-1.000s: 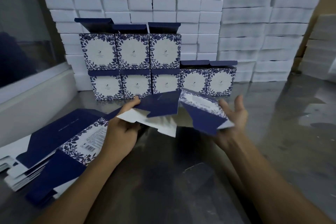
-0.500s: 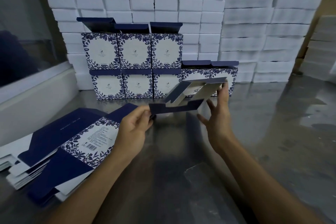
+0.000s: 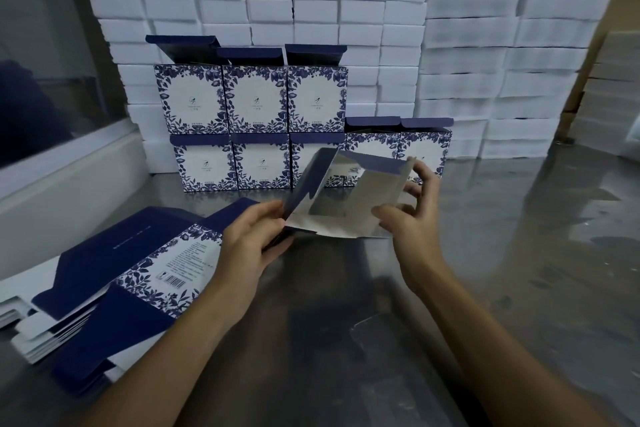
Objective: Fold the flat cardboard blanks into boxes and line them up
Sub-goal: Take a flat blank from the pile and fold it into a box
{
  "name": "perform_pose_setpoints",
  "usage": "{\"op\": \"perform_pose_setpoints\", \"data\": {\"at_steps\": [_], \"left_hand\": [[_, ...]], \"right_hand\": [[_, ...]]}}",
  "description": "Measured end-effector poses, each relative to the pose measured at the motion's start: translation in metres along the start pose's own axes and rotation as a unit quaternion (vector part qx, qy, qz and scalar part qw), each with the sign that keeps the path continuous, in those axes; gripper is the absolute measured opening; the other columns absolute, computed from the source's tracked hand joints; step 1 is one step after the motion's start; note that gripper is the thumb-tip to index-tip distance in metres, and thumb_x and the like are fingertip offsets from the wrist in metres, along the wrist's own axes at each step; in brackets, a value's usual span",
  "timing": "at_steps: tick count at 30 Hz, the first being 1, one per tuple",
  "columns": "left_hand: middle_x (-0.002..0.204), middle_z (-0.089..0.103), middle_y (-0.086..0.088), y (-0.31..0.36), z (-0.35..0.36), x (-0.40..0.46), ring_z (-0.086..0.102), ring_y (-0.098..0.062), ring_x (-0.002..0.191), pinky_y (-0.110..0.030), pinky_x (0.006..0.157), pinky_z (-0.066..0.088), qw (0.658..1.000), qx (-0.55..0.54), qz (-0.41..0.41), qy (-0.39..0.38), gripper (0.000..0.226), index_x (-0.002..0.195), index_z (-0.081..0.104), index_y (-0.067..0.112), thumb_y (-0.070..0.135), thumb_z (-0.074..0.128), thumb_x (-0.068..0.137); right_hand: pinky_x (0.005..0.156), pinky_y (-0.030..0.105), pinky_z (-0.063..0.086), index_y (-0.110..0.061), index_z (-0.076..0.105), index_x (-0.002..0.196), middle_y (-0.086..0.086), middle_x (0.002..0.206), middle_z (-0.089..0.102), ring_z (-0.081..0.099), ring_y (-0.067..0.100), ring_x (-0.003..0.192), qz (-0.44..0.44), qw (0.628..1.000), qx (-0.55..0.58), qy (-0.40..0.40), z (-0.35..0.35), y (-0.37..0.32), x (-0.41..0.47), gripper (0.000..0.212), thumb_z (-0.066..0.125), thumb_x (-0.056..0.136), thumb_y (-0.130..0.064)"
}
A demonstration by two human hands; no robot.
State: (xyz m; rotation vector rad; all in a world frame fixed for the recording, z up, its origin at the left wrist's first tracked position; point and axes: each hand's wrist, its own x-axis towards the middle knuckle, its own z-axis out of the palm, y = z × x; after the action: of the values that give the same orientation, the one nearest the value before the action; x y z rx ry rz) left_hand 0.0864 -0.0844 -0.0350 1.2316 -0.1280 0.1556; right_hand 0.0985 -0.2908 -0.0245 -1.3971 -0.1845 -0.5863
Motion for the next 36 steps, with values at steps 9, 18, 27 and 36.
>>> {"op": "perform_pose_setpoints", "data": {"at_steps": [9, 18, 27, 36], "left_hand": [[0.100, 0.071, -0.011, 0.004, 0.001, -0.003, 0.069, -0.024, 0.096, -0.031, 0.076, 0.057, 0.999, -0.018, -0.023, -0.031, 0.027, 0.110, 0.064, 0.007, 0.011, 0.052, 0.087], [0.105, 0.074, -0.013, 0.006, 0.004, 0.000, 0.071, -0.028, 0.098, -0.030, 0.064, 0.056, 0.997, -0.010, -0.065, 0.037, 0.029, 0.117, 0.066, 0.005, 0.003, 0.053, 0.090], [0.101, 0.072, -0.006, 0.004, -0.002, 0.001, 0.068, -0.028, 0.099, -0.045, 0.087, 0.055, 0.988, 0.099, 0.021, 0.116, 0.022, 0.110, 0.065, 0.013, 0.005, 0.060, 0.090], [0.110, 0.064, 0.001, 0.013, -0.006, -0.001, 0.063, -0.015, 0.099, -0.034, 0.090, 0.049, 0.973, 0.208, 0.096, 0.036, 0.045, 0.092, 0.075, 0.037, -0.003, 0.071, 0.072]], "right_hand": [[0.108, 0.013, 0.037, -0.022, 0.043, 0.145, -0.023, 0.149, 0.045, 0.039, -0.010, 0.137, -0.040, 0.955, -0.053, -0.290, 0.010, 0.000, -0.014, 0.060, 0.063, 0.090, -0.009], [0.116, 0.037, 0.034, -0.037, 0.061, 0.134, -0.018, 0.141, 0.056, 0.047, 0.000, 0.133, -0.022, 0.893, -0.229, -0.386, 0.012, -0.001, -0.013, 0.057, 0.063, 0.079, -0.054], [0.063, 0.030, 0.042, -0.024, 0.066, 0.084, -0.010, 0.070, 0.056, 0.051, 0.012, 0.065, -0.104, 0.973, -0.115, -0.169, 0.014, -0.003, -0.015, 0.027, 0.047, 0.097, -0.040], [0.057, 0.028, 0.060, -0.028, 0.063, 0.101, -0.018, 0.078, 0.073, 0.070, 0.002, 0.074, 0.011, 0.999, 0.045, 0.028, 0.012, 0.000, -0.001, 0.033, 0.032, 0.111, -0.028]]}}
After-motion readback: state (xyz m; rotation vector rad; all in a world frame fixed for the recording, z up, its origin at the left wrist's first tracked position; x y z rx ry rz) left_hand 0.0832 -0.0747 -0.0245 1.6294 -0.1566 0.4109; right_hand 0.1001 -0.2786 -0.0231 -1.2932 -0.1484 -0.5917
